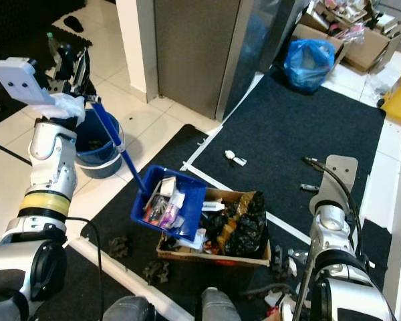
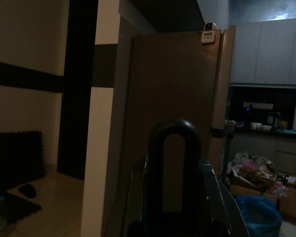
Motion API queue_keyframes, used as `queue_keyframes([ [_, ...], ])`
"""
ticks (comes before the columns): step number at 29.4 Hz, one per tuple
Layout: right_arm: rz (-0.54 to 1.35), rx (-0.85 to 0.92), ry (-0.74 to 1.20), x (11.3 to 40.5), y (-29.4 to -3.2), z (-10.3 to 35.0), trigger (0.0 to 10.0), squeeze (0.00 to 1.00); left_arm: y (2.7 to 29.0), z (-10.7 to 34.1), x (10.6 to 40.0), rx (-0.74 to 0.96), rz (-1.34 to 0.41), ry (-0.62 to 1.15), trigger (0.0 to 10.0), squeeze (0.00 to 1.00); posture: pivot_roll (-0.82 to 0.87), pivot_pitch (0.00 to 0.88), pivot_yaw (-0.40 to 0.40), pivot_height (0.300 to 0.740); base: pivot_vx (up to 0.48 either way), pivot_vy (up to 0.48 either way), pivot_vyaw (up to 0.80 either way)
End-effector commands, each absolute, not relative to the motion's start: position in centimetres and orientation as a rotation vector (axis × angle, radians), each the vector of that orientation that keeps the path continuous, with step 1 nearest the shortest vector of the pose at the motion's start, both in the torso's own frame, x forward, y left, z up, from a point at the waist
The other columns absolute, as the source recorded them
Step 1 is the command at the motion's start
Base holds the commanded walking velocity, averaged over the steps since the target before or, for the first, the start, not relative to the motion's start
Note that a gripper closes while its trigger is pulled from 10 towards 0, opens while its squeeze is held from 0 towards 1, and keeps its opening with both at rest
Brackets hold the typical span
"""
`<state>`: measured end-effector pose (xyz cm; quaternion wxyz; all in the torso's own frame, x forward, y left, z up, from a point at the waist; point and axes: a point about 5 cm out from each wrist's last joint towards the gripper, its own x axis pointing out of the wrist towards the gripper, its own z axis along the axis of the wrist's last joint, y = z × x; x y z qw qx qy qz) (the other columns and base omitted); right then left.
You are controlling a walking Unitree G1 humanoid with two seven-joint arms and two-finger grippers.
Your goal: Sweep floor
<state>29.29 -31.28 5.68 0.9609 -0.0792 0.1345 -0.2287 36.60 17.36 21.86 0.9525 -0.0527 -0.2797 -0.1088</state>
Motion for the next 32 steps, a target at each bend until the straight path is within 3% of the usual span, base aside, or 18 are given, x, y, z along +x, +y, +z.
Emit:
queue_keyframes([
  [1,-0.459,-0.161,0.263,29.11,-31.28,5.64,10.0,0.00,16.66,22.66,36.76,-0.110,-0.238,-0.603,10.0,0.00,0.12,0.075,-0.024,0.740,0.000,0.000,0.00],
  [4,-0.452,-0.155,0.257,29.14,-31.12,5.62,10.0,0.00,16.44,22.40,36.92,-0.129,-0.250,-0.584,10.0,0.00,0.11,0.072,-0.022,0.740,0.000,0.000,0.00],
  [19,-0.436,-0.148,0.241,29.40,-30.99,5.90,10.0,0.00,16.33,22.43,37.16,-0.134,-0.239,-0.590,10.0,0.00,0.11,0.064,-0.027,0.740,0.000,-0.429,0.00],
  [32,-0.433,-0.146,0.242,29.35,-30.97,5.86,10.0,0.00,16.13,22.61,37.22,-0.120,-0.255,-0.593,10.0,0.00,0.11,0.064,-0.024,0.740,0.000,-0.031,0.00],
])
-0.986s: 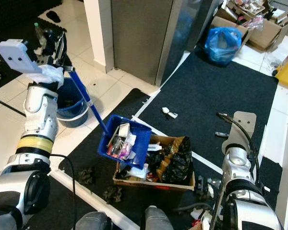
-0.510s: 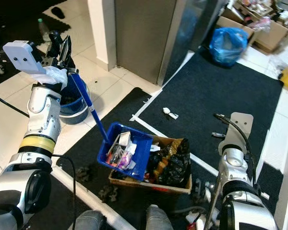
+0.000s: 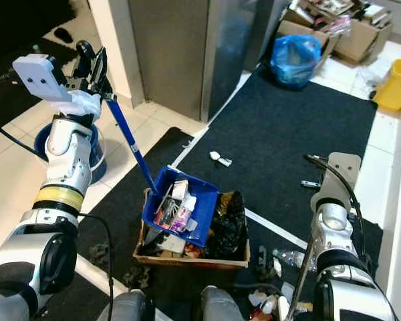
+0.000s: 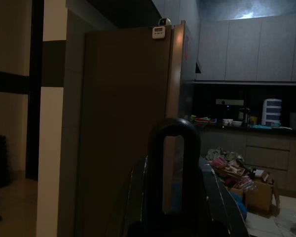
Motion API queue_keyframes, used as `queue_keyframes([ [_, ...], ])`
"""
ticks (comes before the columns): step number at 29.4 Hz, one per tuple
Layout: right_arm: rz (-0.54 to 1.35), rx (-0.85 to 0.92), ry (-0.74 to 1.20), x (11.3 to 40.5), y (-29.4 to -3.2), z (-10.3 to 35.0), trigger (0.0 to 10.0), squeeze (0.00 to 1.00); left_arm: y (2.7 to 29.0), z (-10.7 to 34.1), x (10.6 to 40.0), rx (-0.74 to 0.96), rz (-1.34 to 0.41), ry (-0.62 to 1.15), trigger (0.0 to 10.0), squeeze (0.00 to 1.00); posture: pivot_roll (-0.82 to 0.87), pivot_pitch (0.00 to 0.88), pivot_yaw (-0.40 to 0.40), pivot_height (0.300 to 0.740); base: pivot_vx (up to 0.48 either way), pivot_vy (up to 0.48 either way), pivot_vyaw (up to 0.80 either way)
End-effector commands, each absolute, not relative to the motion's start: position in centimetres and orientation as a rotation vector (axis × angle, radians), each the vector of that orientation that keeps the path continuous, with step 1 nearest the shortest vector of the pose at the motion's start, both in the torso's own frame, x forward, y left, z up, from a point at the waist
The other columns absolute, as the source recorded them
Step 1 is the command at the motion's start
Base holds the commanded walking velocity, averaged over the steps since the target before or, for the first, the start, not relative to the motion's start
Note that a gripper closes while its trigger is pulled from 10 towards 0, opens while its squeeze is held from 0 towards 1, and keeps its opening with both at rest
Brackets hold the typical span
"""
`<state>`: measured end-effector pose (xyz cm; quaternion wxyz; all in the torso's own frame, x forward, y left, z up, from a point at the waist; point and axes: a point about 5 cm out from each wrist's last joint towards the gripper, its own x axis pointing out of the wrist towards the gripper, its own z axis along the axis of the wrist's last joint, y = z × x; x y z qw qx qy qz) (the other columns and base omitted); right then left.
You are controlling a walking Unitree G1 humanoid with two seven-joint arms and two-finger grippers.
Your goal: Sweep floor
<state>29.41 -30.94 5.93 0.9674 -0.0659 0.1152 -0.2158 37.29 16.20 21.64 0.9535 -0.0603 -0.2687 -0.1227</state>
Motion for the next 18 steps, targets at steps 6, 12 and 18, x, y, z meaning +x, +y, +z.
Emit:
queue_keyframes([
  [6,-0.429,-0.144,0.240,29.40,-30.87,5.86,10.0,0.00,16.06,22.56,37.23,-0.129,-0.261,-0.590,10.0,0.00,0.12,0.065,-0.024,0.740,0.000,-0.428,0.00],
  [12,-0.426,-0.143,0.241,29.44,-30.78,5.83,10.0,0.00,16.16,22.41,37.26,-0.097,-0.257,-0.576,10.0,0.00,0.12,0.064,-0.024,0.740,0.000,0.000,0.00],
  [18,-0.426,-0.139,0.241,29.42,-30.71,5.77,10.0,0.00,16.24,22.88,37.20,-0.045,-0.266,-0.590,10.0,0.00,0.12,0.065,-0.022,0.740,0.000,0.000,0.00],
])
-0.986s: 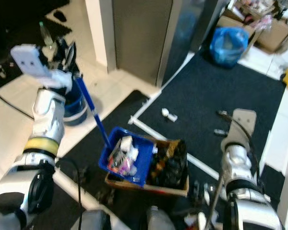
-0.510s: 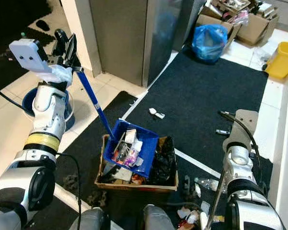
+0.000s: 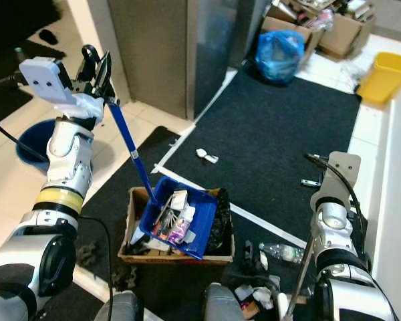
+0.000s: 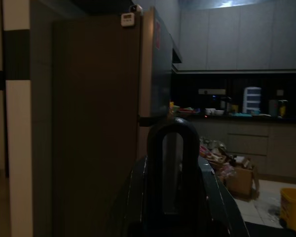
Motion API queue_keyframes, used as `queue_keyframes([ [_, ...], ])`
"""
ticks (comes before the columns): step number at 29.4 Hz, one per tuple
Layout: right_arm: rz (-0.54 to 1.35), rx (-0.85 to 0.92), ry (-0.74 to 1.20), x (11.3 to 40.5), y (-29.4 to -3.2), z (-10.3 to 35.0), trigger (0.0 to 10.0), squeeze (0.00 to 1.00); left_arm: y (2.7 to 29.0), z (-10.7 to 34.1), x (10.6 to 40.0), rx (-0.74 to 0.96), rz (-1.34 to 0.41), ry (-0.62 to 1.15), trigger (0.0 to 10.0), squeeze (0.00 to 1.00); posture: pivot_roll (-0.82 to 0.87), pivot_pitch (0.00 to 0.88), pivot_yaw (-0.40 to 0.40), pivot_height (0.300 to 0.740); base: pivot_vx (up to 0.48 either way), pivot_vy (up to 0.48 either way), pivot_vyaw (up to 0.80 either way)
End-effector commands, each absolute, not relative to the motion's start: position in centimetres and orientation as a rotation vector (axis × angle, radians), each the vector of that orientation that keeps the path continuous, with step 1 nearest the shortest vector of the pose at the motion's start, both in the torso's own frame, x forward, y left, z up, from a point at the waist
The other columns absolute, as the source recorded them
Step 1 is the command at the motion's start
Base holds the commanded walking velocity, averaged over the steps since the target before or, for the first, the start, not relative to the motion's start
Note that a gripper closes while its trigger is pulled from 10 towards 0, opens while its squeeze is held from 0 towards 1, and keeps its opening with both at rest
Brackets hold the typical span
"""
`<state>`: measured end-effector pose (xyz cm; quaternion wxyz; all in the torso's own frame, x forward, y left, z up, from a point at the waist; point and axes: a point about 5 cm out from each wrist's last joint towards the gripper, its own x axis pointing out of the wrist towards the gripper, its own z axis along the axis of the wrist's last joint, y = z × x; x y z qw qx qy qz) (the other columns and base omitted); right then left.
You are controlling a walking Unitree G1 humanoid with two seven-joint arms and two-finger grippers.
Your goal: Sweep floor
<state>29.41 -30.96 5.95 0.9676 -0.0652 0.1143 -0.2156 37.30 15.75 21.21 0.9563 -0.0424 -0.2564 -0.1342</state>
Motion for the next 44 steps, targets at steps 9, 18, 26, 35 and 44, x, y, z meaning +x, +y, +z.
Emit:
queue_keyframes([
  [9,-0.433,-0.134,0.249,29.3,-30.7,5.6,10.0,0.00,13.7,23.5,36.8,0.174,-0.397,-0.610,10.0,0.00,0.12,0.065,-0.012,0.740,0.000,0.000,0.00],
  [18,-0.438,-0.130,0.248,29.2,-30.7,5.5,10.0,0.00,13.3,24.0,36.7,0.224,-0.410,-0.628,10.0,0.00,0.12,0.065,-0.007,0.740,0.000,0.000,0.00],
  [26,-0.439,-0.127,0.249,29.3,-30.6,5.5,10.0,0.00,11.9,24.2,36.5,0.277,-0.449,-0.657,10.0,0.00,0.12,0.065,-0.006,0.740,0.000,0.000,0.00],
  [35,-0.443,-0.122,0.244,29.3,-30.5,5.4,10.0,0.00,9.2,25.4,35.8,0.370,-0.547,-0.746,10.0,0.00,0.12,0.057,0.001,0.740,0.000,0.000,0.00],
  [44,-0.451,-0.119,0.242,29.1,-30.6,5.3,10.0,0.00,7.8,25.2,35.4,0.344,-0.595,-0.757,10.0,0.00,0.11,0.057,0.009,0.740,0.000,0.000,0.00],
])
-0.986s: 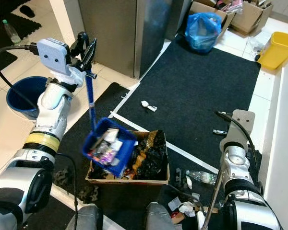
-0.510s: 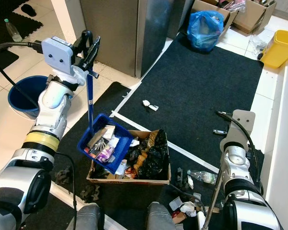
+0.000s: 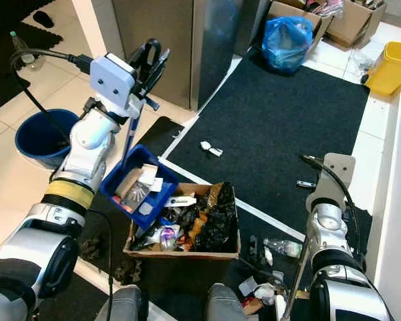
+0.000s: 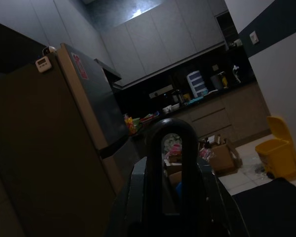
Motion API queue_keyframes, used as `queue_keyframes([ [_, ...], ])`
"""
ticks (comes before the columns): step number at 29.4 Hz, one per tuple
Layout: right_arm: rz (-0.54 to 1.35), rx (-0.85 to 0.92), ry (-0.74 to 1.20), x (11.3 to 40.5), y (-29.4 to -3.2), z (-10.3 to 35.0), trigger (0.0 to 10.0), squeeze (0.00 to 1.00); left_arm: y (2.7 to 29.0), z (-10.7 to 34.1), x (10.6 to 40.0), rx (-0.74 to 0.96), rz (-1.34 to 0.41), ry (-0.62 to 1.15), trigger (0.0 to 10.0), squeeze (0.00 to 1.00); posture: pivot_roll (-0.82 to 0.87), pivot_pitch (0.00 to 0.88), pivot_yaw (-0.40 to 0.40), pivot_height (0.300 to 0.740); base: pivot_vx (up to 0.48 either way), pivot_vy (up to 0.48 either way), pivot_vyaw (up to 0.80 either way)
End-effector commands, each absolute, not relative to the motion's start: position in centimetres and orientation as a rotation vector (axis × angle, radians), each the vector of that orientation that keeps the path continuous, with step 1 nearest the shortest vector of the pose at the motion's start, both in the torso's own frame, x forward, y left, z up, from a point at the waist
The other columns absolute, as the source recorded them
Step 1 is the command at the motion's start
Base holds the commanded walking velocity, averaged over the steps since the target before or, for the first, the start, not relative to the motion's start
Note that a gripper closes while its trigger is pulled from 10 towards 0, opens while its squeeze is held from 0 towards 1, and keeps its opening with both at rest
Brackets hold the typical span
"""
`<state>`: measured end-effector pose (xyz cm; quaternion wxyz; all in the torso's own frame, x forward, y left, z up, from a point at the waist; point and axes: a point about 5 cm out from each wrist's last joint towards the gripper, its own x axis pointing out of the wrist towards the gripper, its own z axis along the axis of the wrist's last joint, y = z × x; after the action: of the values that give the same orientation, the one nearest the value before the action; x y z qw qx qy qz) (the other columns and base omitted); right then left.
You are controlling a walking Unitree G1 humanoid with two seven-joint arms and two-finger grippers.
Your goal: Sweep floor
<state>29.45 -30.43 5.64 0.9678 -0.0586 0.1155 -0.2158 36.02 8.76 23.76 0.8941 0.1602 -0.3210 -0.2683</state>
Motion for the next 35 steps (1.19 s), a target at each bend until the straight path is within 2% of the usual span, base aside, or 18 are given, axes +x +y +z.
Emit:
queue_keyframes([
  [1,-0.452,-0.119,0.242,29.1,-30.6,5.3,10.0,0.00,7.6,25.2,35.4,0.341,-0.606,-0.757,10.0,0.00,0.11,0.057,0.009,0.740,0.000,0.000,0.00],
  [35,-0.461,-0.117,0.239,29.1,-30.5,5.3,10.0,0.00,3.3,24.3,33.2,0.450,-0.863,-0.826,10.0,0.00,0.11,0.056,0.014,0.740,0.000,0.000,0.00],
])
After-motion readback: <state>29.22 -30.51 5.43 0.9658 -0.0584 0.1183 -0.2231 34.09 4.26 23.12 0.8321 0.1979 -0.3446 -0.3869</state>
